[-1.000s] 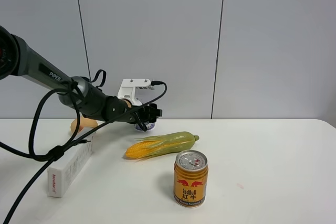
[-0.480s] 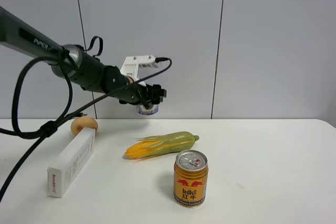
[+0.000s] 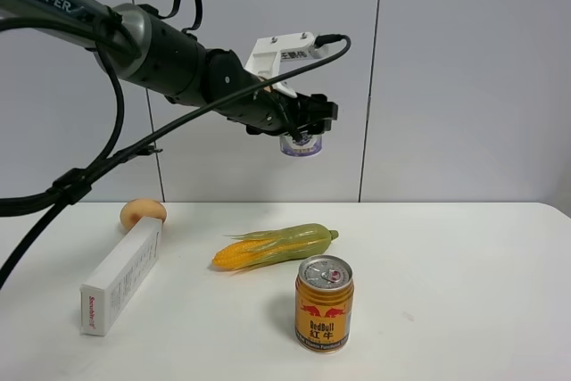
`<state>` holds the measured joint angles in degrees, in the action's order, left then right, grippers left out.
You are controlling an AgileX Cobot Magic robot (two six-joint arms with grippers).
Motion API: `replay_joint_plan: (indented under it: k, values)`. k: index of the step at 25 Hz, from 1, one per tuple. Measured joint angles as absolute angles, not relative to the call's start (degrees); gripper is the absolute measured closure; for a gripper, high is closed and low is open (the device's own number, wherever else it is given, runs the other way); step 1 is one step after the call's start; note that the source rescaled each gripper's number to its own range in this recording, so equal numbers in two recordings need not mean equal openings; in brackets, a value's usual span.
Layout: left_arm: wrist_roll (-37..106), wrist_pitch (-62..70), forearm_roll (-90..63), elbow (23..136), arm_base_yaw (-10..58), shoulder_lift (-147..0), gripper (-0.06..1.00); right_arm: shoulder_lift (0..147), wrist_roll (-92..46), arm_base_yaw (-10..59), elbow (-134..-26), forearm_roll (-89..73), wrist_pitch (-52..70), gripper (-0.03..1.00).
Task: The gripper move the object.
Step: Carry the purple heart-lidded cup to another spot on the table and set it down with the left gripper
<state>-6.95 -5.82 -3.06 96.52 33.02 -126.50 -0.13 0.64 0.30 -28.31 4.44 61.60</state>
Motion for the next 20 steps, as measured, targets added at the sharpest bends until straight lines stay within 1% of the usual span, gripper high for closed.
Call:
replay_joint_plan:
  k: [8,12,15,20]
  values:
    - [-6.9,-5.9,-3.1,96.5,42.5,-125.9,0.93,-0.1,0.6,0.3,-28.3,4.4,61.6,-0.03]
    - [-6.9,-5.9,-2.7,96.5,46.3,-125.9,0.93,-0.1,0.6,0.3,-28.3,4.4,61.6,-0.03]
    - [-6.9,-5.9,-1.4,96.5,47.7,-126.2,0.93,-0.1,0.6,0.3,-28.3,4.4,61.6,-0.03]
    - [-6.8,-6.4,-0.6,96.5,48.2,-129.7,0.93,-0.1,0.6,0.3,-28.3,4.4,61.6,-0.03]
